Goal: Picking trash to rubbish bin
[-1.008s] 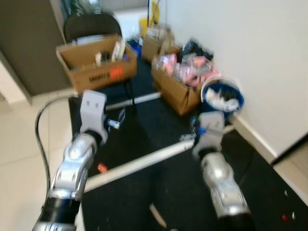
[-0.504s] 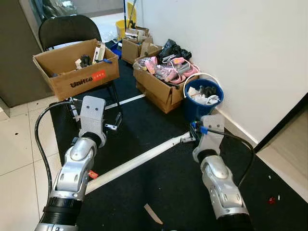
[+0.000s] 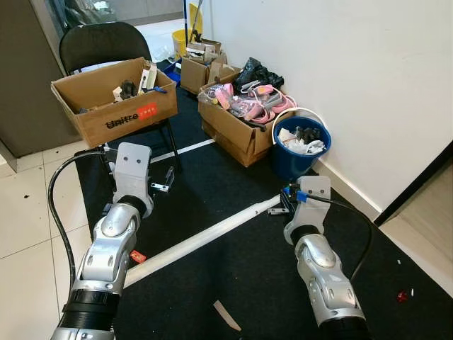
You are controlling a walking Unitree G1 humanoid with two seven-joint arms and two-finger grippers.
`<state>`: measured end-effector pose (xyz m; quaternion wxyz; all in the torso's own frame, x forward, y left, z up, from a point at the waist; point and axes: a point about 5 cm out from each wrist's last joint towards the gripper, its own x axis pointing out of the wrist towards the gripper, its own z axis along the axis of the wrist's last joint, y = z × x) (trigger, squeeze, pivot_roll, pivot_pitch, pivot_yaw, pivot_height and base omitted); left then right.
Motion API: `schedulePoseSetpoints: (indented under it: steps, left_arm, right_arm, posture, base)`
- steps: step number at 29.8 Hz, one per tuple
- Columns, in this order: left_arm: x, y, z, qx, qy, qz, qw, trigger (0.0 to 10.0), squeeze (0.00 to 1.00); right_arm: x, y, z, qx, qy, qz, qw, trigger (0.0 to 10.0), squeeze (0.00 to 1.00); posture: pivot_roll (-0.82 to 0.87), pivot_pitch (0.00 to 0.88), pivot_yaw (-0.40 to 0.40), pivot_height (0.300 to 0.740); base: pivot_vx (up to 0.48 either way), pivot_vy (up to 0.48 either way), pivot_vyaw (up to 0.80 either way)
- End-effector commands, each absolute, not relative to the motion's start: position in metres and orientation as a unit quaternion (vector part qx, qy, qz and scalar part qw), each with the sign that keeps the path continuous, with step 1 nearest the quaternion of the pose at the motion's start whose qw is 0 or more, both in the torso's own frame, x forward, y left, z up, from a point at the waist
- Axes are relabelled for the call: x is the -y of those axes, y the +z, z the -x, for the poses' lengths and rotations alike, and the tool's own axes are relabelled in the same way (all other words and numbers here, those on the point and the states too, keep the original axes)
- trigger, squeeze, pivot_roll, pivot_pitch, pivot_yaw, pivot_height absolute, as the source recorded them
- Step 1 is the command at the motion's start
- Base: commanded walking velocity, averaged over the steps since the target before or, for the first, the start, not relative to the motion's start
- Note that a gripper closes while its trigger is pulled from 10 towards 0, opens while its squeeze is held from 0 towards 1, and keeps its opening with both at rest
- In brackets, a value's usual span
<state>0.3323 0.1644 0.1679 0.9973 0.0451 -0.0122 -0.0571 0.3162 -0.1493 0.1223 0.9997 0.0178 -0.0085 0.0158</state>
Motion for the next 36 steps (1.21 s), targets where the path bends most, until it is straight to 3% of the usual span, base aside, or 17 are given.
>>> schedulePoseSetpoints:
  steps: [1,15,36]
  left_arm:
    - [-0.165,0.165,-0.335,0.005,-0.057,-0.035,0.998,10.0,0.0]
    - [-0.175,0.162,-0.339,-0.024,-0.031,-0.049,0.998,10.0,0.0]
    - [-0.171,0.164,-0.336,-0.016,-0.059,-0.052,0.997,10.0,0.0]
  right_arm:
    - [0.15,0.123,-0.315,0.014,0.011,-0.022,1.0,10.0,0.0]
    - [0.139,0.126,-0.321,0.019,0.032,-0.021,0.999,10.0,0.0]
    - [0.139,0.12,-0.319,0.014,0.026,-0.023,0.999,10.0,0.0]
  posture:
    - [-0.01,0.133,0.049,0.74]
    - [0.01,0.103,0.046,0.74]
    - [0.02,0.09,0.065,0.74]
  base:
    - [0.274,0.0,0.0]
    - [0.304,0.0,0.0]
    - [0.307,0.0,0.0]
